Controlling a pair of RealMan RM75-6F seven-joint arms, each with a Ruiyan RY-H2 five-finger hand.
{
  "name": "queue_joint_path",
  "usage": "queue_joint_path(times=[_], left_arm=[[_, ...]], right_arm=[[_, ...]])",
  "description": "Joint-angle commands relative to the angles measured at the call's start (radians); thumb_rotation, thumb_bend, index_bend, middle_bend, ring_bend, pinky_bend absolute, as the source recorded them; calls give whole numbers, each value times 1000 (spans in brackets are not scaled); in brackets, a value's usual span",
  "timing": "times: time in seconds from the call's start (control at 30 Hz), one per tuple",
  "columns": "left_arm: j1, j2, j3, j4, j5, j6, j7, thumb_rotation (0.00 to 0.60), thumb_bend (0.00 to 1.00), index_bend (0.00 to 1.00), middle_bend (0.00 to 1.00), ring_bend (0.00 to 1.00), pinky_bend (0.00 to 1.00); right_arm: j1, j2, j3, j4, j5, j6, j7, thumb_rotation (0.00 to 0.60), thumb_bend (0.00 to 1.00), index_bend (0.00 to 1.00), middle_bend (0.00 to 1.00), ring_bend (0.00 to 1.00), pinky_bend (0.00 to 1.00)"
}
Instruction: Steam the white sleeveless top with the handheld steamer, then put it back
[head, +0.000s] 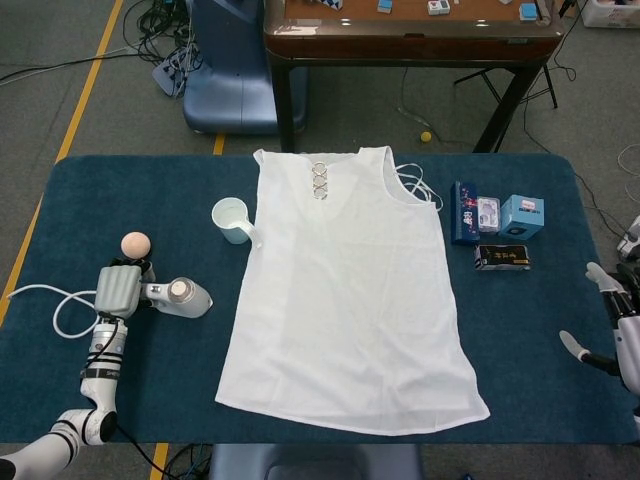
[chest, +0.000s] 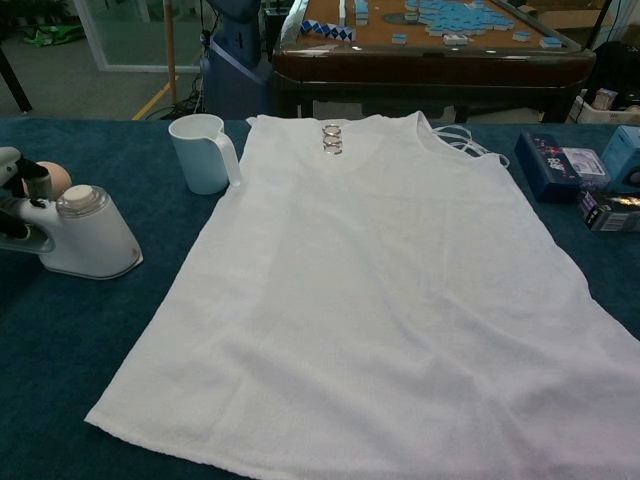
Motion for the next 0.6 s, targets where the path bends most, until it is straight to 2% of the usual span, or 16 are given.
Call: queue_joint_path(times=[0.03,0.17,0.43,0.6], left_arm=[[-7,-15,12,28,20,-2,-26,600,199,604,523,441,306],[-14,-17,31,57,46,-10,-37,600,199,671,529,441,305],[-23,-17,46,84,69,-24,-54,600,200,706,556,453,311],[-25,-13,51,89,83,-29,-115,600,202,768,635,528,402]], right_arm=[[1,-1,0,0,1,-2,0,600,197,52,227,81,49],[1,-1,1,0,3,-6,-2,600,198,52,227,82,49],[0,-5,0,-1,6,-9,-3,600,197,52,227,81,49],[2,-7,1,0,8,-14,-2,600,197,52,227,82,49]])
